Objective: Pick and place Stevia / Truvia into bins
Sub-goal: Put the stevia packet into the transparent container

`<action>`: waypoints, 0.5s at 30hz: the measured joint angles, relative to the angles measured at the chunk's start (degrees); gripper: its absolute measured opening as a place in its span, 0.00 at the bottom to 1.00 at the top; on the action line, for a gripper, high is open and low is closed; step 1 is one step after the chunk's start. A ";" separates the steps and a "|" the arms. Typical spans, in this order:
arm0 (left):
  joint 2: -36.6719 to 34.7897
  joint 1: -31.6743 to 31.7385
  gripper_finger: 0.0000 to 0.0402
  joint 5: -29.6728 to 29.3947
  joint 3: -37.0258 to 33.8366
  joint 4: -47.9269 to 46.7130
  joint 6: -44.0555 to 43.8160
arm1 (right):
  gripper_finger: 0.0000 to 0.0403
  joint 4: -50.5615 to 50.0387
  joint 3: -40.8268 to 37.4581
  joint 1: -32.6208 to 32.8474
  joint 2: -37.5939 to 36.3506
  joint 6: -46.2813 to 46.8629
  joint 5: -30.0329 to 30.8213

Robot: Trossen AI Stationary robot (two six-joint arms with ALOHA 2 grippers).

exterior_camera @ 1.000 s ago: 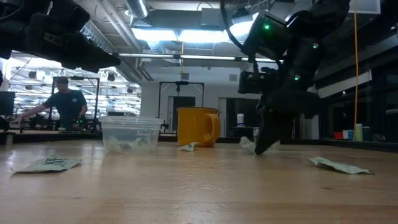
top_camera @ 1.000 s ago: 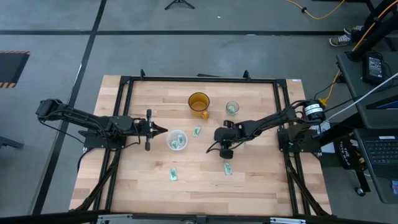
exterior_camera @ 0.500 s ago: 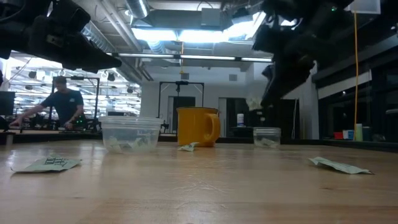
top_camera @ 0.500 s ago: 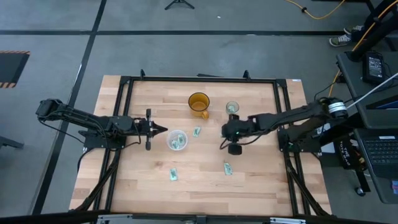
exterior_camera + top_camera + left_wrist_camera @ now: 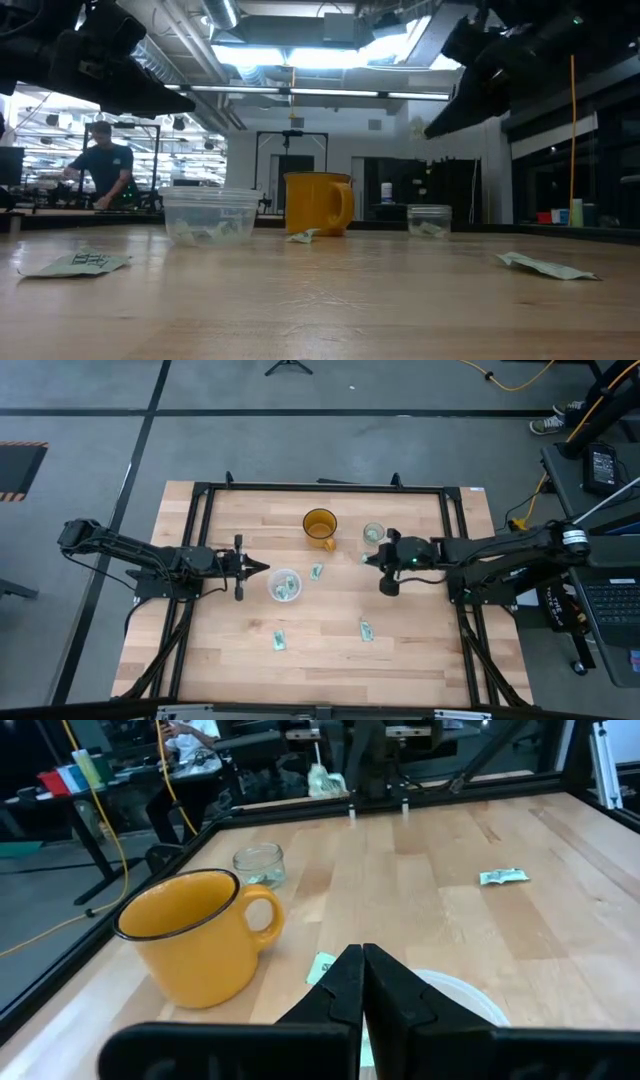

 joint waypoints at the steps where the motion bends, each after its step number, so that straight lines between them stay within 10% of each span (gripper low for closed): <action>1: 0.00 0.00 0.00 0.00 0.00 0.00 0.02 | 0.01 2.37 -1.55 -0.14 -1.19 -0.42 0.47; 15: 0.00 0.00 0.00 -5.61 0.00 -0.13 -2.34 | 0.01 8.78 -10.91 -7.53 -8.12 6.38 7.81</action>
